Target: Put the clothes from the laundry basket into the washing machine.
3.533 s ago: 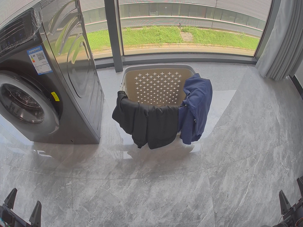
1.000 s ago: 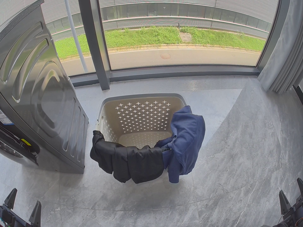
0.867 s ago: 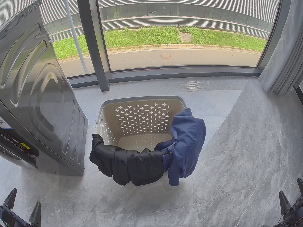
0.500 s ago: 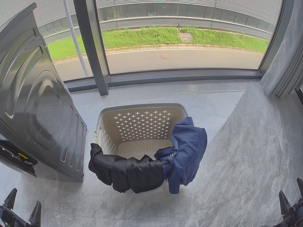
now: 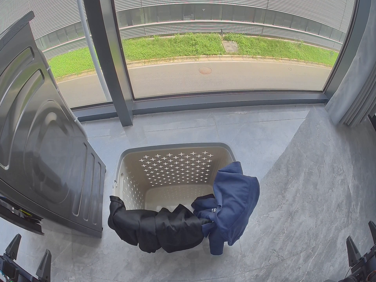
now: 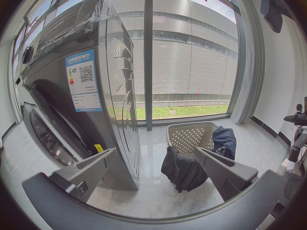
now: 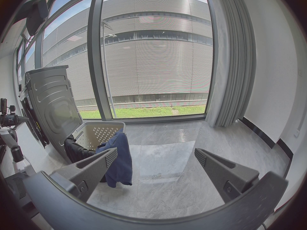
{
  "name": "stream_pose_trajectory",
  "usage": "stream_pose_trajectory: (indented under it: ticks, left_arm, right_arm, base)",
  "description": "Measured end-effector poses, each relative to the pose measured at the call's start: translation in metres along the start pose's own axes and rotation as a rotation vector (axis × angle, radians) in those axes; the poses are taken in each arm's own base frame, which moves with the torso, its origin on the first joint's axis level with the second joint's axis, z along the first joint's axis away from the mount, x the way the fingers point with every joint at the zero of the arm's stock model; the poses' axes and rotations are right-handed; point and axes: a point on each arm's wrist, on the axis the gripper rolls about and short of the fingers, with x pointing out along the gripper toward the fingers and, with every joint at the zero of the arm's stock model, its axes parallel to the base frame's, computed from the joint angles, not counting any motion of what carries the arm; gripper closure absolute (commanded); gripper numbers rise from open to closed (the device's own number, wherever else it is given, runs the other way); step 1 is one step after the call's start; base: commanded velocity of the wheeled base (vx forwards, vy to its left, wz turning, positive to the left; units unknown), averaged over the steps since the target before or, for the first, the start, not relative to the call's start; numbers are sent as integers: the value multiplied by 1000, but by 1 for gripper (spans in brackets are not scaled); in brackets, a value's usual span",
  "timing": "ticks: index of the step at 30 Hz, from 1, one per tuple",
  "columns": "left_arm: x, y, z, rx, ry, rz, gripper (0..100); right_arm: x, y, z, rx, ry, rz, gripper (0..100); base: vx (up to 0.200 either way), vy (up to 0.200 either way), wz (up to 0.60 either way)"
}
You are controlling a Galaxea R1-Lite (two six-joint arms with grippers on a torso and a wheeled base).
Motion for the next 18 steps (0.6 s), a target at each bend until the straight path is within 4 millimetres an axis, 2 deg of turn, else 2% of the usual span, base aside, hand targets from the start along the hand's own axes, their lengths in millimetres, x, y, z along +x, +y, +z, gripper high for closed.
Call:
stream_pose_trajectory:
  ticks: [3,9,15,18]
  left_arm:
    - [0,0,0,0,0,0,0]
    - [0,0,0,1,0,0,0]
    - [0,0,0,1,0,0,0]
    - [0,0,0,1,0,0,0]
  right_arm:
    - [0,0,0,0,0,0,0]
    - [0,0,0,0,0,0,0]
    - [0,0,0,0,0,-1,0]
    - [0,0,0,0,0,0,0]
  base:
    - [200,0,0]
    - [0,0,0]
    - [200,0,0]
    - [0,0,0]
